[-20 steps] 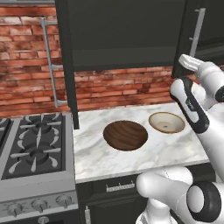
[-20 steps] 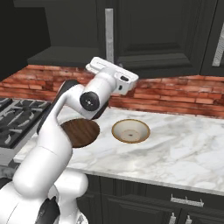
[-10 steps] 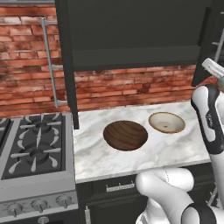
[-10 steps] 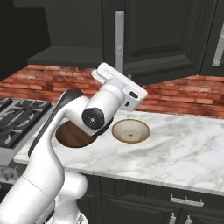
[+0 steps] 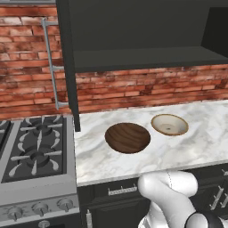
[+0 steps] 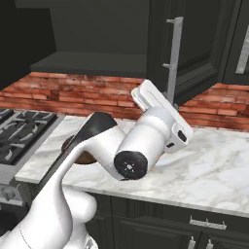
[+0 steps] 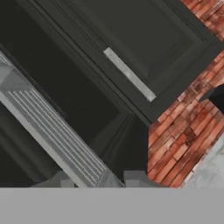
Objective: Open the cabinet. Pick the bowls from the counter and place them in the cabinet. Then close the cabinet.
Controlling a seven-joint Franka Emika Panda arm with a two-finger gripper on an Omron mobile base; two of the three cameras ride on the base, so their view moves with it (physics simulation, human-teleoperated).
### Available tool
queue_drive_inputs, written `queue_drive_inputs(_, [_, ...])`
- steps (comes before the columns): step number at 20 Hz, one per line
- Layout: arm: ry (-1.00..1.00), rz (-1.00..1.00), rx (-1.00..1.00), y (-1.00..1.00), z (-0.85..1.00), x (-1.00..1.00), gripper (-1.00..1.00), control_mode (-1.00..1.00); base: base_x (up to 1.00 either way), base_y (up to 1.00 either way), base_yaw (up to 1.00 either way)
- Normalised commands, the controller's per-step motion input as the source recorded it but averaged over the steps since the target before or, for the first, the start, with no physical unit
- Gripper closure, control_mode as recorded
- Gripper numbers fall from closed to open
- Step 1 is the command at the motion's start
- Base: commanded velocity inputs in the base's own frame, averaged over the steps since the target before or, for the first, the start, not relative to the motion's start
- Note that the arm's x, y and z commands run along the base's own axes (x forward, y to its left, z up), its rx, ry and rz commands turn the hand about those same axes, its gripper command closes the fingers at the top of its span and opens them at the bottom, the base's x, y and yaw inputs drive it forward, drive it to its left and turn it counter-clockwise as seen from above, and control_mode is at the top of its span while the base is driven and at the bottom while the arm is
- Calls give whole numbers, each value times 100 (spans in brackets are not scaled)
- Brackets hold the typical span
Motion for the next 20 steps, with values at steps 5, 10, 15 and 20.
queue_drive_inputs(5, [-7,0,2,29,-24,-96,-100,-100,0,0,0])
queue_drive_inputs(10, [-15,-9,0,59,-3,-99,-100,-100,0,0,0])
queue_drive_inputs(15, [-17,-22,-12,83,3,-87,-100,-100,0,0,0])
queue_drive_inputs(20, [-7,-24,-20,100,1,-2,-100,-100,0,0,0])
